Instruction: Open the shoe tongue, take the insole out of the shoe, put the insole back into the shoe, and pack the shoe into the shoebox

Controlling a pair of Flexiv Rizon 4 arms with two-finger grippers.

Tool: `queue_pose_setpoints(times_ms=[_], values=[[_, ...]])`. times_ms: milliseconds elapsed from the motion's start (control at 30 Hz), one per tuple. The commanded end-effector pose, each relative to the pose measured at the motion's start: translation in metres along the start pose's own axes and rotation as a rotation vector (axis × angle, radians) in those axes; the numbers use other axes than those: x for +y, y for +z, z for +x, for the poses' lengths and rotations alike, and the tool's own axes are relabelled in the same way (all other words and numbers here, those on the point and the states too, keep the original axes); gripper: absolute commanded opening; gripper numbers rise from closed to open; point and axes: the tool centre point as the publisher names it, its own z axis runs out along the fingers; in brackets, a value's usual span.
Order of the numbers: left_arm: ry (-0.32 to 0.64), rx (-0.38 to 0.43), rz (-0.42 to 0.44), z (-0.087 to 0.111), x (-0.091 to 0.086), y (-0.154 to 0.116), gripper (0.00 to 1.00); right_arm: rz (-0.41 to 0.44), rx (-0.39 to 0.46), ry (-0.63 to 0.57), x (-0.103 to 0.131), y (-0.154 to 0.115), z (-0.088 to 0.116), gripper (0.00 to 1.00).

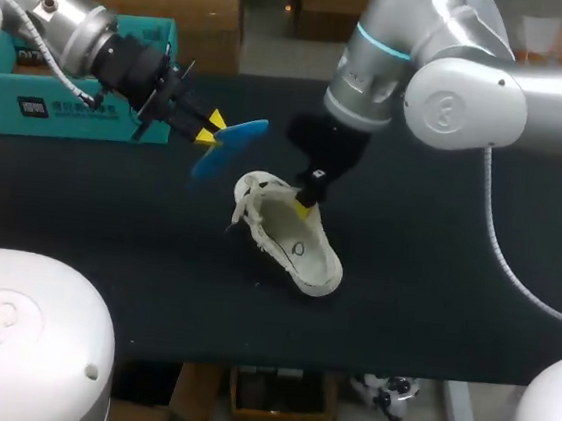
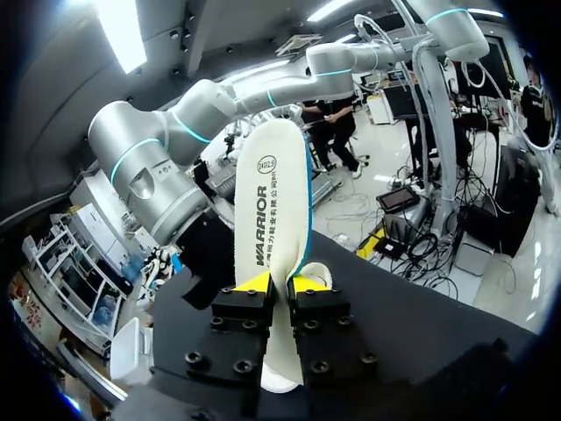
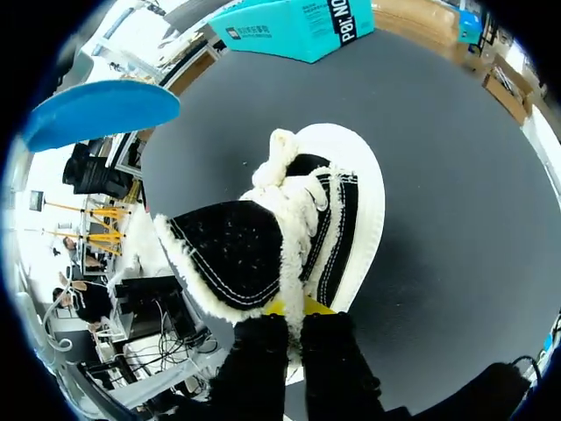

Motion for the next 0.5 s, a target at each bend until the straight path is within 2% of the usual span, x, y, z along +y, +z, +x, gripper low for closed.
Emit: queue_pose_setpoints(times_ms=[33,267,500], values=[[0.020,0.121,0.049,-0.015,0.007,0.003,0.00,-0.152,-0.011,0.048,-0.011,-0.004,0.011,0.00],[0.068,0.173,0.089,-0.030,0.007,0.008,0.00,-0.242,-0.003,0.173,-0.012,-0.002,0.026,0.00],[0.104,0.207,0.127,-0.038,0.009,0.010,0.00,-0.329,0.011,0.248,-0.012,0.009,0.032,0.00]])
